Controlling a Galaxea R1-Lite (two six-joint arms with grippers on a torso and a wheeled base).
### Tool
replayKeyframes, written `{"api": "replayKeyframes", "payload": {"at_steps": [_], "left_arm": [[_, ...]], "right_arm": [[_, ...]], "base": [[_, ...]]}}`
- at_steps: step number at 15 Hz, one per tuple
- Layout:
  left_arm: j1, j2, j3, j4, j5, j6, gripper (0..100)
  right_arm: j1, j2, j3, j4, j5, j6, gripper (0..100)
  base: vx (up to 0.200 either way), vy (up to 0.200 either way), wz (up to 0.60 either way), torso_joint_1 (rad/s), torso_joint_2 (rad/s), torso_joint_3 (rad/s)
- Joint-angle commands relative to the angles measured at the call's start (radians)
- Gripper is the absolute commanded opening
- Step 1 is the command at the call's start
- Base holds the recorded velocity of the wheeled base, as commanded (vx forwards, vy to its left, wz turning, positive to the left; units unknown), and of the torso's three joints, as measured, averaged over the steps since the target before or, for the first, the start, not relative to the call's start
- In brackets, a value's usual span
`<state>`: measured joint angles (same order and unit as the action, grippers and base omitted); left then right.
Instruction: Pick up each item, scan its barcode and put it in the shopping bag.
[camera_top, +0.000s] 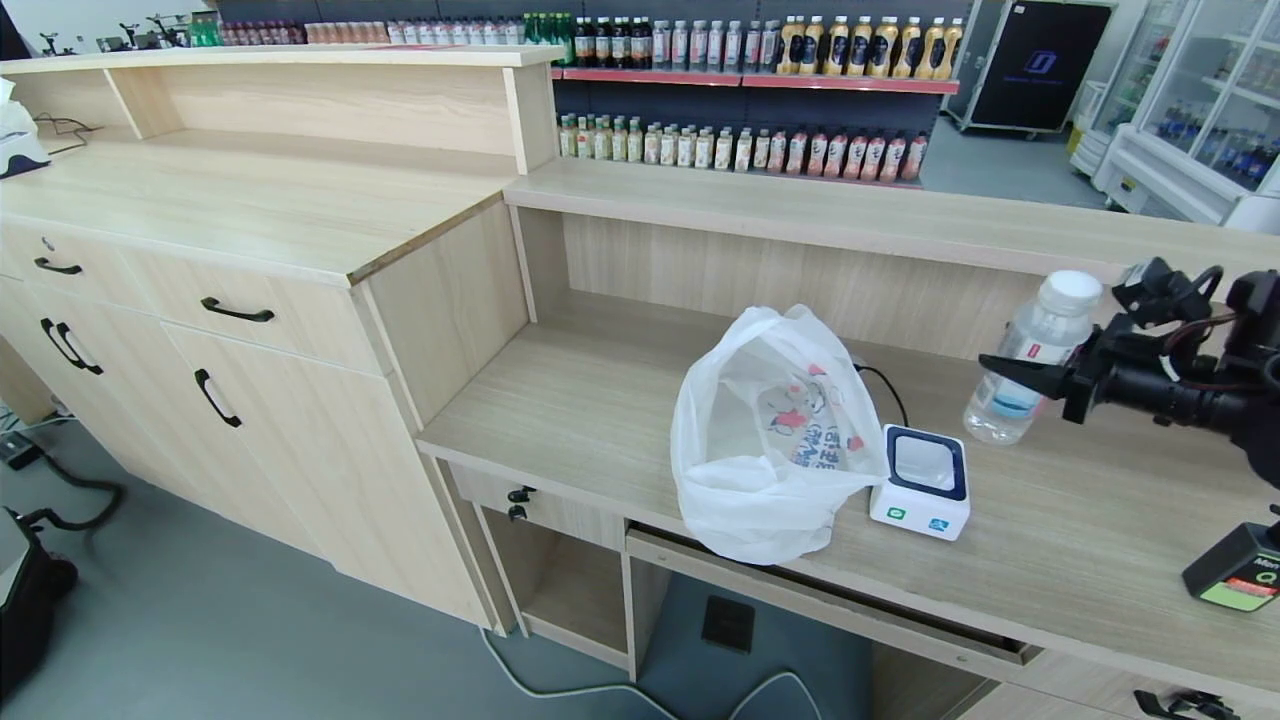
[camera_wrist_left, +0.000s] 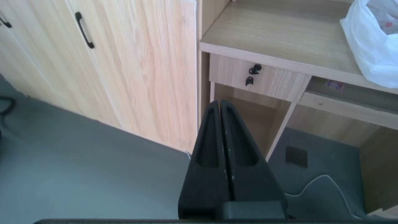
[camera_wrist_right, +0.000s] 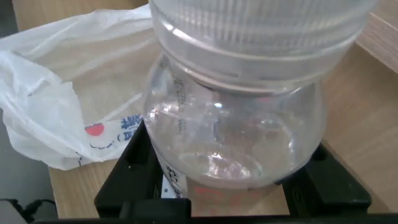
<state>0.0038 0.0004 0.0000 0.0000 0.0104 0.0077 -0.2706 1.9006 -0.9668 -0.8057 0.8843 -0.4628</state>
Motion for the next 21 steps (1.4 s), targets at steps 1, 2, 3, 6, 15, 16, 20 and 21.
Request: {"api": "replayKeyframes", "payload": {"at_steps": [1, 2, 3, 6, 15, 16, 20, 21], "left_arm": [[0.001, 0.0, 0.0, 0.0, 0.0, 0.0, 0], [0.001, 0.0, 0.0, 0.0, 0.0, 0.0, 0], [0.001, 0.0, 0.0, 0.0, 0.0, 0.0, 0], [0.001, 0.0, 0.0, 0.0, 0.0, 0.0, 0], [0.001, 0.0, 0.0, 0.0, 0.0, 0.0, 0], [0.001, 0.0, 0.0, 0.0, 0.0, 0.0, 0], [0.001, 0.0, 0.0, 0.0, 0.0, 0.0, 0], [0.001, 0.0, 0.0, 0.0, 0.0, 0.0, 0]], "right_arm": [[-0.019, -0.068, -0.003, 0.019, -0.091, 0.105, 0], [-0.015, -0.068, -0.009, 0.019, -0.153, 0.174, 0], [-0.013, -0.066, -0.009, 0.02, -0.215, 0.214, 0], [0.022, -0.052, -0.003, 0.023, -0.441, 0.32, 0], [0.149, -0.066, 0.049, -0.016, -0.93, 0.246, 0], [0.156, -0.072, 0.062, -0.033, -0.93, 0.246, 0], [0.162, -0.078, 0.097, -0.112, -0.932, 0.156, 0], [0.163, -0.081, 0.109, -0.138, -0.932, 0.144, 0]], "base": [[0.0, 0.0, 0.0, 0.0, 0.0, 0.0], [0.0, 0.0, 0.0, 0.0, 0.0, 0.0], [0.0, 0.0, 0.0, 0.0, 0.0, 0.0], [0.0, 0.0, 0.0, 0.0, 0.0, 0.0], [0.0, 0.0, 0.0, 0.0, 0.0, 0.0], [0.0, 0.0, 0.0, 0.0, 0.0, 0.0], [0.0, 0.0, 0.0, 0.0, 0.0, 0.0], [0.0, 0.0, 0.0, 0.0, 0.0, 0.0]]}}
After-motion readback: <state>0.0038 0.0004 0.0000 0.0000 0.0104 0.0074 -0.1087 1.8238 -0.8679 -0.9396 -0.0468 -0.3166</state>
